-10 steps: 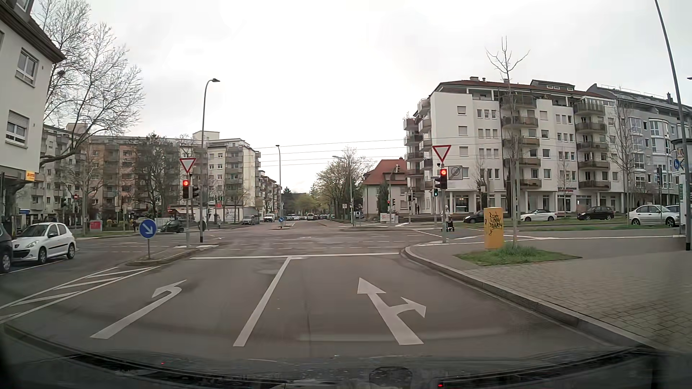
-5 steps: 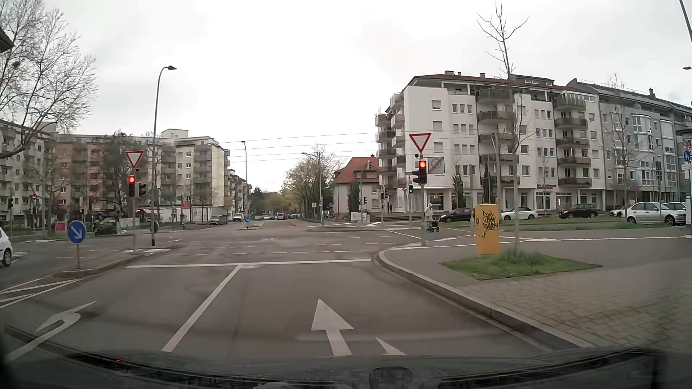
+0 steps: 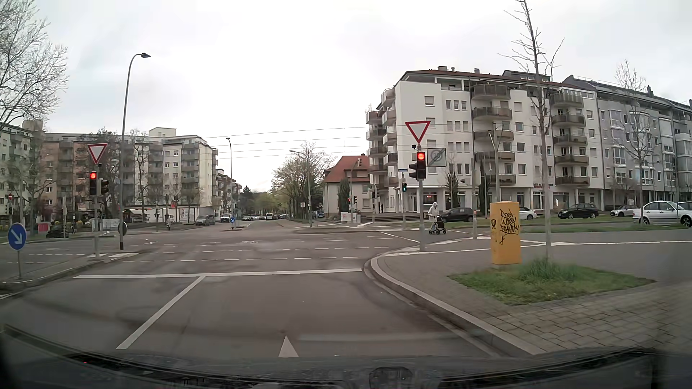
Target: Follow the waypoints while adhering to traffic rules and regulations
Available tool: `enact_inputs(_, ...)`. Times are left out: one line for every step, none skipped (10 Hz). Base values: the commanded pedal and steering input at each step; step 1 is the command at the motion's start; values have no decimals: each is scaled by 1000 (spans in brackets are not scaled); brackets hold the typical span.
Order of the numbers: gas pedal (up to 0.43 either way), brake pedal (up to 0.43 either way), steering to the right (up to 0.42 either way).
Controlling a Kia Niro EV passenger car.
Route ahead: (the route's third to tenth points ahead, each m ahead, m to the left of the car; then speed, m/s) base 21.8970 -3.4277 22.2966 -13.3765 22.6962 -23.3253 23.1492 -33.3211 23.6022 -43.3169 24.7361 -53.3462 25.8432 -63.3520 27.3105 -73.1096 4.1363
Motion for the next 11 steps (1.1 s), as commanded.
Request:
enact_inputs(0,152,-21)
enact_inputs(0,152,-44)
enact_inputs(0,152,-59)
enact_inputs(0,152,-76)
enact_inputs(0,152,-92)
enact_inputs(0,159,-102)
enact_inputs(0,159,-110)
enact_inputs(0,165,-115)
enact_inputs(0,171,-115)
enact_inputs(0,171,-115)
enact_inputs(0,171,-114)
